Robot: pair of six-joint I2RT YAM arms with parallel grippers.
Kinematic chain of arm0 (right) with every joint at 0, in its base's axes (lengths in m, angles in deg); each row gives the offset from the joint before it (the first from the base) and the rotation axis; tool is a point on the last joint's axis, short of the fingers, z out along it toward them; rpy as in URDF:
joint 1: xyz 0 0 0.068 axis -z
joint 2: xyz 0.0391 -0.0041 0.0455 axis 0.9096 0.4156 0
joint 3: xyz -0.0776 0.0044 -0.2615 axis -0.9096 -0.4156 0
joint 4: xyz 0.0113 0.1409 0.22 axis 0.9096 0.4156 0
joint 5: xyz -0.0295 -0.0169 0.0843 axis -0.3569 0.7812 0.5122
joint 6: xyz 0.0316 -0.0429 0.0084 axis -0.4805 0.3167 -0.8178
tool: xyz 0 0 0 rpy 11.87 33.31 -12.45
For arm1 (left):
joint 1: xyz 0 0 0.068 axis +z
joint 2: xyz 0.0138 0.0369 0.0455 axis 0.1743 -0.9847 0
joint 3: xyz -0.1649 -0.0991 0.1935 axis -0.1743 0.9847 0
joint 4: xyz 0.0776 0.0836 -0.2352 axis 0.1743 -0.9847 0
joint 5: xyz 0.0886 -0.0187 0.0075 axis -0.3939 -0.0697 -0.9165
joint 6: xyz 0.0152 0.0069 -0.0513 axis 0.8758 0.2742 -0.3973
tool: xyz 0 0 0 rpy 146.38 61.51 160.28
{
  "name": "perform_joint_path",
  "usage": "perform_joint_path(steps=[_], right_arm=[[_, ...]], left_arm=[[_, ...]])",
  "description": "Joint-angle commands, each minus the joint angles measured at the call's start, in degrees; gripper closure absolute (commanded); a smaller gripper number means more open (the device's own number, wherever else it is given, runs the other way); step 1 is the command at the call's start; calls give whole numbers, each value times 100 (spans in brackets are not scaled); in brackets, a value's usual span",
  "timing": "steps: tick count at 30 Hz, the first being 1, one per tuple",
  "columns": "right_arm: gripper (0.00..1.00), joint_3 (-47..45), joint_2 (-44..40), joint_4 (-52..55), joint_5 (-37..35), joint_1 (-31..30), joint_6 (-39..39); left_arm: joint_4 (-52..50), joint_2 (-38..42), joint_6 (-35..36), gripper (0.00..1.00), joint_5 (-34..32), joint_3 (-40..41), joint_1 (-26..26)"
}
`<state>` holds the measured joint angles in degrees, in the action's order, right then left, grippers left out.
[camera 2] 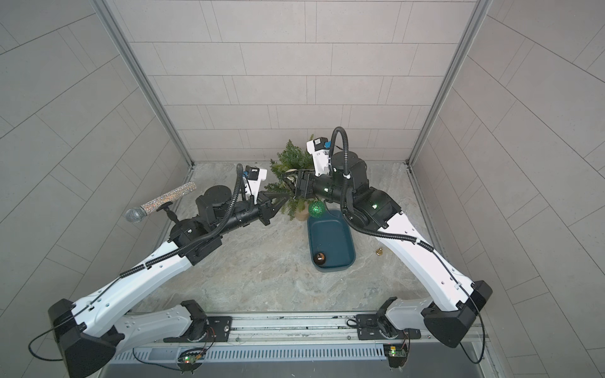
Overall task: Decorate the small christmas tree with ornaments
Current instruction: Hang an ornament on the christmas tree.
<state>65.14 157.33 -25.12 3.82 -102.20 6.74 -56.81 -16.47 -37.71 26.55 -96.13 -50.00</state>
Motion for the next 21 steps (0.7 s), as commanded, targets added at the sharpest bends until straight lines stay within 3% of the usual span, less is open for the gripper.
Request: perform_joint_path(steps=[1, 11, 13, 14, 17, 21], right_arm=[[40, 238, 83, -199, -113, -38, 39], [40, 810, 469, -180, -515, -16, 269], [40, 906, 557, -182, -550, -12, 265], [40, 941, 595, -179, -578, -16, 264], [40, 1034, 708, -179, -552, 1, 251], [40, 1078, 754, -207, -513, -3, 217]], left_arm=[[-55, 137, 72, 100, -104, -136, 150], [-87, -56, 142, 100, 8, -465, 425], [-74, -125, 160, 75, 72, -535, 433], [-63, -150, 160, 70, 81, -545, 435], [-65, -211, 233, 61, 77, -599, 446], [-29, -302, 261, 58, 111, -651, 437]])
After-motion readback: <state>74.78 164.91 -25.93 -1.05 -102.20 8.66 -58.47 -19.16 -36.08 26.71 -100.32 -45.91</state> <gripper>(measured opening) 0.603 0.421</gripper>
